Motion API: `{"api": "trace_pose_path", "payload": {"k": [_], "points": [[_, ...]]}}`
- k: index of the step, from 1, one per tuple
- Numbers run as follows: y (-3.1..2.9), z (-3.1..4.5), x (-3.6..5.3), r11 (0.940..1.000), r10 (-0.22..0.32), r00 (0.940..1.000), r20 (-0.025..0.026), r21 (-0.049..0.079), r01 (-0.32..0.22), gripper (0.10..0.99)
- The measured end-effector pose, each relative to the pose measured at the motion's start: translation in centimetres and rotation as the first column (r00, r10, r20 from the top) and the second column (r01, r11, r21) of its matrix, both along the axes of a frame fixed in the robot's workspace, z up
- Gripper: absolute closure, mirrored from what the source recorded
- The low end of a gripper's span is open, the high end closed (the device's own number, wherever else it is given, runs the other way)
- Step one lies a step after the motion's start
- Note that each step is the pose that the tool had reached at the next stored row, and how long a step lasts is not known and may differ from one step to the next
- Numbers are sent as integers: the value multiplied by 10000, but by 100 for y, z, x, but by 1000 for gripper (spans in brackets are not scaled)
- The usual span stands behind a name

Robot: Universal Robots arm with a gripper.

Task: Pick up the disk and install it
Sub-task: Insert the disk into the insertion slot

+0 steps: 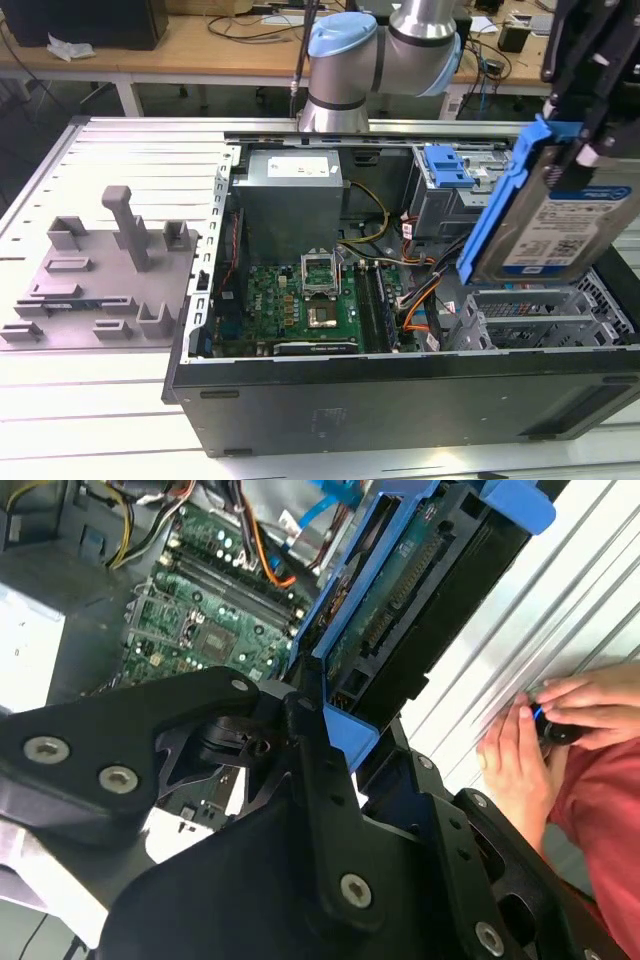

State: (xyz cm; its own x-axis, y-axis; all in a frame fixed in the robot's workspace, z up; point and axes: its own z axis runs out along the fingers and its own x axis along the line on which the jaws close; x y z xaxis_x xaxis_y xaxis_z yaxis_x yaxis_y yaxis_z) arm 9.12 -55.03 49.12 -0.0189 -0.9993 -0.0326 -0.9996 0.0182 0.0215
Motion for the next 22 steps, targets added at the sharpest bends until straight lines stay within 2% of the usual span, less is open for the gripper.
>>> {"api": "trace_pose_path", "payload": {"k": [4,6,22], "points": [[-4,-9,145,10000,-1,10000,0,0,1,722],[-3,-15,187,10000,0,10000,0,2,0,722],[-4,-41,189,10000,21,10000,26,-1,-21,722]]}}
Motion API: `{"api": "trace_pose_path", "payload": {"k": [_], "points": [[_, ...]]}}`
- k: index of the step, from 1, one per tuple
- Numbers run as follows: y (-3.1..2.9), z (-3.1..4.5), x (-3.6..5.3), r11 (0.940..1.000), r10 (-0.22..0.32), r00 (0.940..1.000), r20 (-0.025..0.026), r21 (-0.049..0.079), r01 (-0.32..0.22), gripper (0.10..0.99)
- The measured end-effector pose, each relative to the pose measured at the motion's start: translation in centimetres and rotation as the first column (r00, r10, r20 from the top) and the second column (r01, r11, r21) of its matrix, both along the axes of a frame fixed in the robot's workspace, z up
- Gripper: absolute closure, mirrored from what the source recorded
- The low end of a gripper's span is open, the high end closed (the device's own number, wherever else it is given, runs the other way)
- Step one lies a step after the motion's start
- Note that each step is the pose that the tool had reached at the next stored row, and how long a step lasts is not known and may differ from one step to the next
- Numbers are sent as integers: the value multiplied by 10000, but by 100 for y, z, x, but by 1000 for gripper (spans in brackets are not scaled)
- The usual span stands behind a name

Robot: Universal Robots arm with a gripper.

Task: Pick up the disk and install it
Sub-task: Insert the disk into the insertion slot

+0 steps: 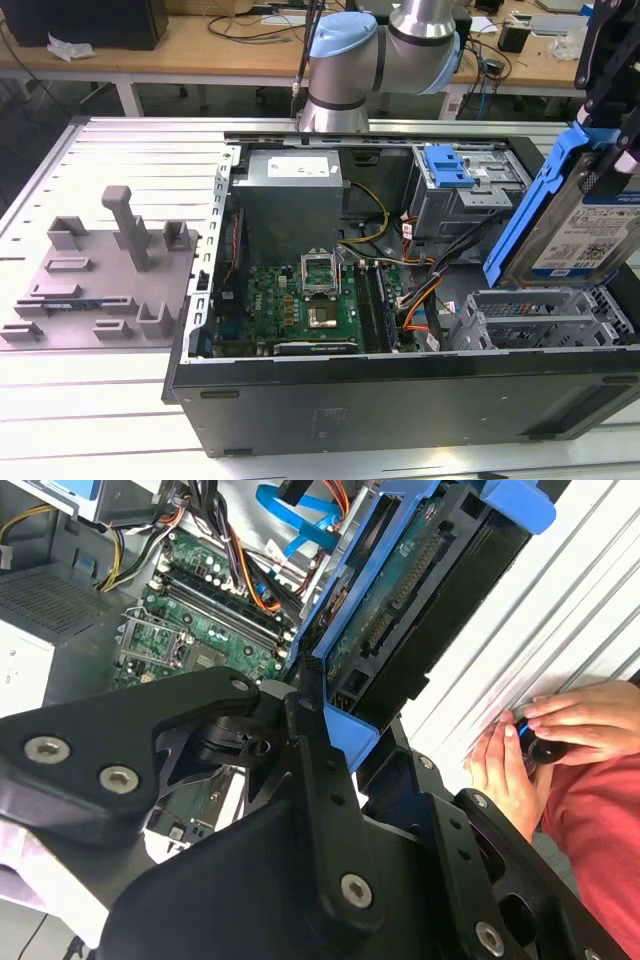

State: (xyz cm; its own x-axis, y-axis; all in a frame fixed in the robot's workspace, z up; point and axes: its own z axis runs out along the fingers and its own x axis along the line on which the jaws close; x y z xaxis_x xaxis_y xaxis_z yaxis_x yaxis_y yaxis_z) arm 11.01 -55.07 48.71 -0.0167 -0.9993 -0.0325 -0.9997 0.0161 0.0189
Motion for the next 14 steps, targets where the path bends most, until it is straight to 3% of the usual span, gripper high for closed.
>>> {"api": "trace_pose_path", "payload": {"k": [14], "points": [[-4,-49,33,10000,13,10000,10,-20,-13,722]]}}
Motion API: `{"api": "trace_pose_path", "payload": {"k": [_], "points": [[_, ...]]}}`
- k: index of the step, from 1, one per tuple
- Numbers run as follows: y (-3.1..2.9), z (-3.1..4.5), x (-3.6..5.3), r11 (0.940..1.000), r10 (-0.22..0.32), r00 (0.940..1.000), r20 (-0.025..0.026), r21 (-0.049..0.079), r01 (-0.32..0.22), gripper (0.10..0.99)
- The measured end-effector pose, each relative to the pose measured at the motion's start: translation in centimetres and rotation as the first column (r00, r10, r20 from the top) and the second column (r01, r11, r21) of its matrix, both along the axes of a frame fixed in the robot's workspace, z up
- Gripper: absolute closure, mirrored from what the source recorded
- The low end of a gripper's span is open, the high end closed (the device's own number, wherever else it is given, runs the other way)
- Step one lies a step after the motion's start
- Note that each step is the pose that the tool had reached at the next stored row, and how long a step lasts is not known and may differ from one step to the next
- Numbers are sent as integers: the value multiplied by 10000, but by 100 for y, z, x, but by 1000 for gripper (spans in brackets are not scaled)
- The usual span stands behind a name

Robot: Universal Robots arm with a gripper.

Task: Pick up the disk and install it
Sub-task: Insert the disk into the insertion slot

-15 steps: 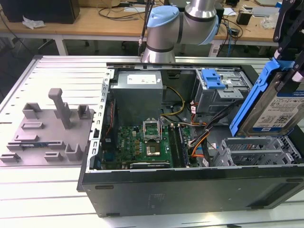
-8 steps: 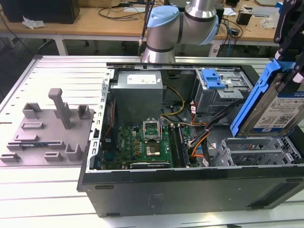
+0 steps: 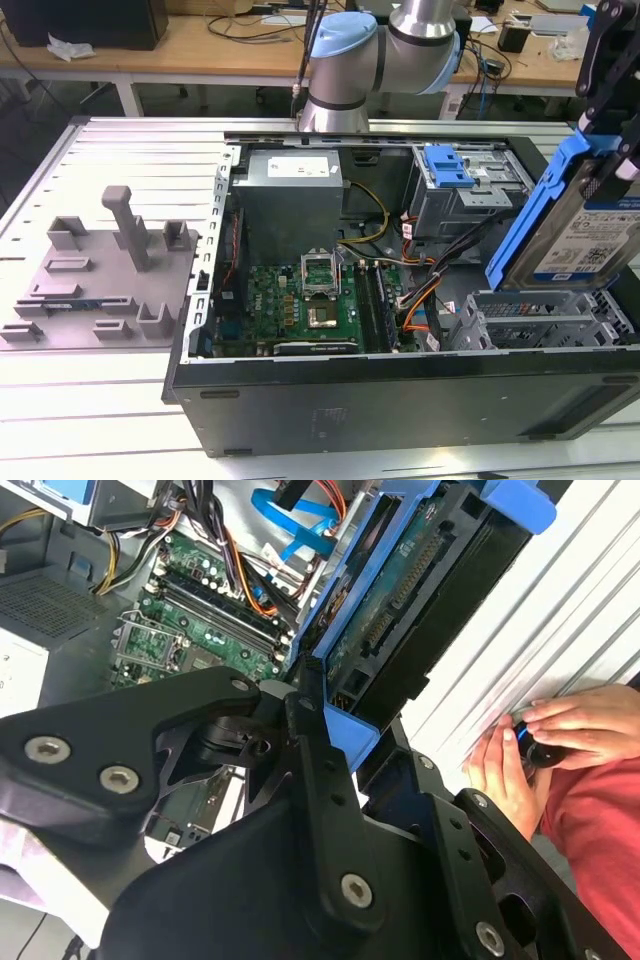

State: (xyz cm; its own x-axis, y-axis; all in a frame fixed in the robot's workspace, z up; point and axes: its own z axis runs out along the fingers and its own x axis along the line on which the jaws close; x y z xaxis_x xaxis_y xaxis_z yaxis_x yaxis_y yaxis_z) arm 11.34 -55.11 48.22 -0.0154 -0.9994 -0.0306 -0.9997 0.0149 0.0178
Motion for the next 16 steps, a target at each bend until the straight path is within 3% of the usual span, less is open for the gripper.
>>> {"api": "trace_pose_path", "payload": {"k": [16], "points": [[-7,-89,5,9999,105,9999,29,-39,-105,722]]}}
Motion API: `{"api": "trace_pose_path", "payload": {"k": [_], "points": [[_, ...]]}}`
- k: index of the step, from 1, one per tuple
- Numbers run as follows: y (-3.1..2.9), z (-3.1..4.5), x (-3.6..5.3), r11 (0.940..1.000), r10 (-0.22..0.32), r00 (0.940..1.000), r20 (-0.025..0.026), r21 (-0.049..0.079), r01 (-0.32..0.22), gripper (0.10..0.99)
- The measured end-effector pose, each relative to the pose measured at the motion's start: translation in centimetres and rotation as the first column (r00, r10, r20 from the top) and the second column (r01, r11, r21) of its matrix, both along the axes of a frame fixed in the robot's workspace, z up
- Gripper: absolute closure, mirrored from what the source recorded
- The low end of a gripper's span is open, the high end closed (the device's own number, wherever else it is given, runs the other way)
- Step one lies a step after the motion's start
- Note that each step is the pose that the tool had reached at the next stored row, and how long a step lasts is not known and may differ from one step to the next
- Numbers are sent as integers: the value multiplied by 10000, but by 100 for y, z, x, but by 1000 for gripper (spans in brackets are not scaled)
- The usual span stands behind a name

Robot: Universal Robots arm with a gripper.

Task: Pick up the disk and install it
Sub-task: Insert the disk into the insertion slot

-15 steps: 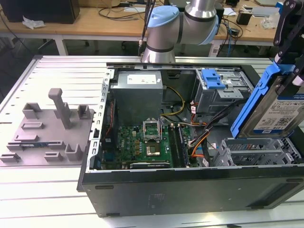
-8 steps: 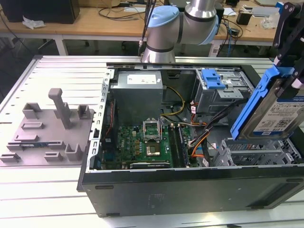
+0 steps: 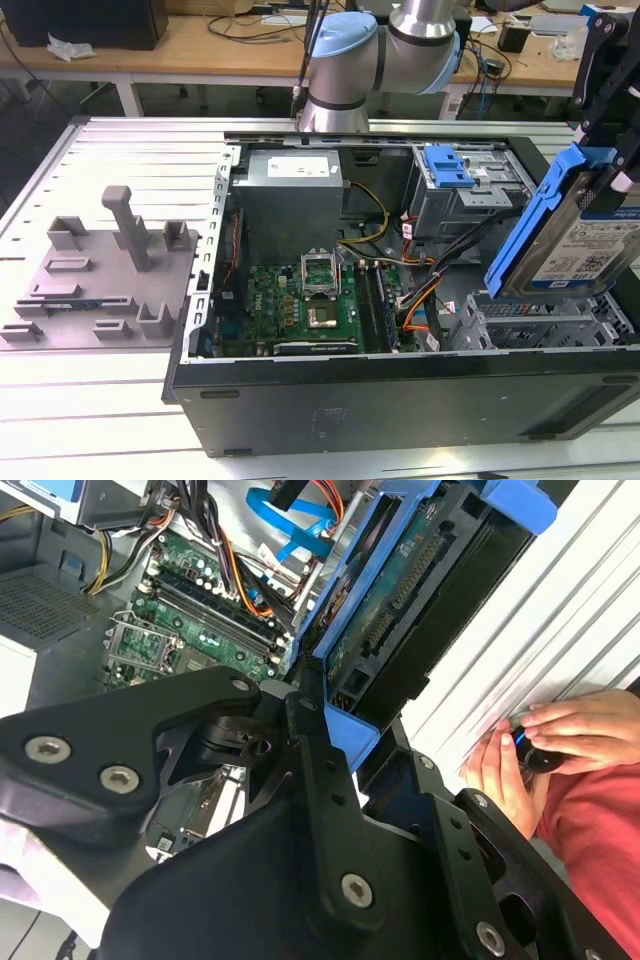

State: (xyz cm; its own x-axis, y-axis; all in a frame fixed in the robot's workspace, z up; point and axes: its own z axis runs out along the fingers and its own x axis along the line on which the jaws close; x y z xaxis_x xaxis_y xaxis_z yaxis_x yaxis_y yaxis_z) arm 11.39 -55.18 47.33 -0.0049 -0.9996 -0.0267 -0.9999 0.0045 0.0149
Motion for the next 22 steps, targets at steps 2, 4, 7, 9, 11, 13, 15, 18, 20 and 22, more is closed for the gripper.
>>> {"api": "trace_pose_path", "payload": {"k": [2,4,7,9,11,13,15,18,20,22], "points": [[0,-16,0,10000,3,10000,14,0,-3,722],[0,-23,0,10000,6,10000,27,0,-6,722],[0,-29,-6,10000,5,10000,34,-1,-5,722],[0,-30,-17,10000,7,10000,34,-4,-7,722],[0,-32,-36,10000,7,10000,34,-4,-7,722],[0,-36,-40,10000,7,10000,34,-4,-7,722],[0,-44,-40,10000,8,10000,34,-5,-8,722],[0,-56,-41,10000,11,10000,35,-6,-11,722],[0,-64,-41,10000,19,10000,36,-5,-19,722],[0,-71,-41,10000,28,10000,36,-6,-28,722]]}}
